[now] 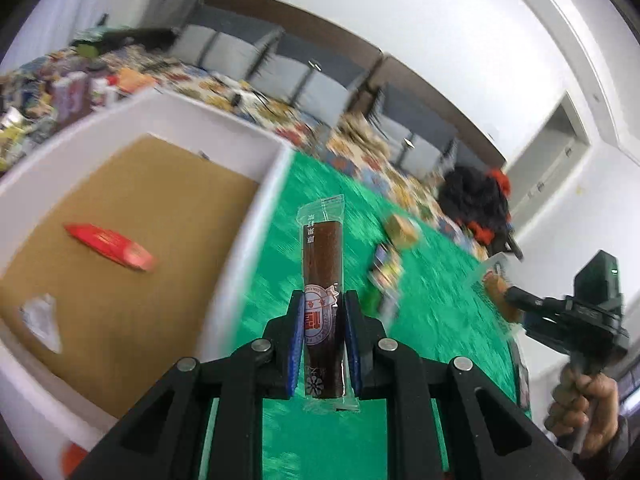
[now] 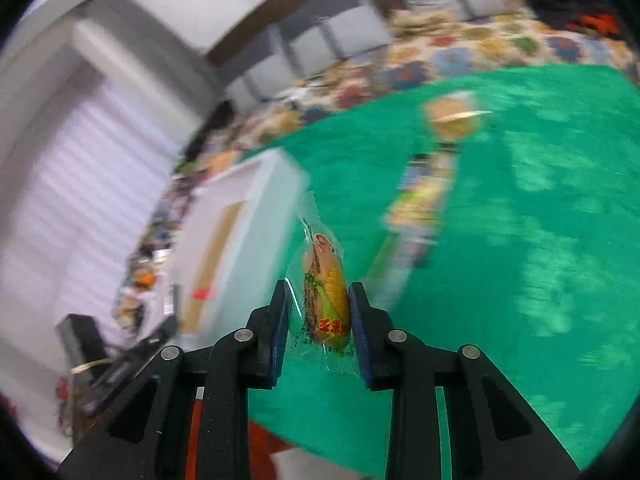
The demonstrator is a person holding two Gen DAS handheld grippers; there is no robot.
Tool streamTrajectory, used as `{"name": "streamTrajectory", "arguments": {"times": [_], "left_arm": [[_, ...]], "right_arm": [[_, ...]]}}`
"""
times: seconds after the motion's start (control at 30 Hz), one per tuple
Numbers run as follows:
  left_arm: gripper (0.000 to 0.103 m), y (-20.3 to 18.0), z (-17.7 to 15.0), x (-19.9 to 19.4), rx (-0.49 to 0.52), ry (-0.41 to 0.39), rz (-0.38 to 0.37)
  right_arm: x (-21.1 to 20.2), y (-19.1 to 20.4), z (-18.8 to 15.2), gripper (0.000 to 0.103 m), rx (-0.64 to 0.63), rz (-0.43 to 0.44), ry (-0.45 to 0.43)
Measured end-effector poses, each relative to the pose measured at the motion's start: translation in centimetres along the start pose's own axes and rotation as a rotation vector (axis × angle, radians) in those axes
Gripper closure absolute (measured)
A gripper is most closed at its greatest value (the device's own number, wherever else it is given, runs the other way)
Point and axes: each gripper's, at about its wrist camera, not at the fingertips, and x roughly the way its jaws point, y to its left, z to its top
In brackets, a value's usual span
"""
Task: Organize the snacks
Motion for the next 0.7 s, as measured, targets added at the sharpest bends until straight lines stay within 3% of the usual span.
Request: {"name": "streamTrajectory", "arguments": {"times": [0.13,0.27,0.33,0.37,0.4,0.47,0.6,0.7], "left_arm": [[0.085,5.2,2.1,-2.7,-0.022,-0.059,0.124],[0.085,9.8,2.8,-3.7,-0.046,-0.064,0.231],[0.083,11.9,2.8,-3.1,-0.035,-0.031,0.309],[0.069,13.1,2.7,-2.3,-0.026,0.003,0.382],[0.042,13.8,2.6,-1.8,-0.025,0.024,0.416],[0.022,15.2,1.9,-1.4,-0.033,0.049,0.504],[0.016,15.3,0.1,-1.6,-0.046,0.037,0.501],[0.016,13.2,-1.2,-1.9,-0.054,0.012,0.455]], "right_arm": [[4.5,8.3,0.0,0.072,-0.058,0.173,0.069],[10.4,16.3,-1.5,0.071,-0.148,0.264,0.164],[13.4,19.3,-2.7,0.057,-0.199,0.264,0.194],[14.9,20.3,-3.4,0.051,-0.222,0.232,0.204],[15.7,20.7,-3.7,0.04,-0.238,0.2,0.211],[16.7,20.5,-4.5,0.039,-0.264,0.137,0.219],[15.2,15.2,-5.0,0.034,-0.304,0.013,0.175],[12.9,7.5,-5.8,0.034,-0.327,-0.185,0.117]]}}
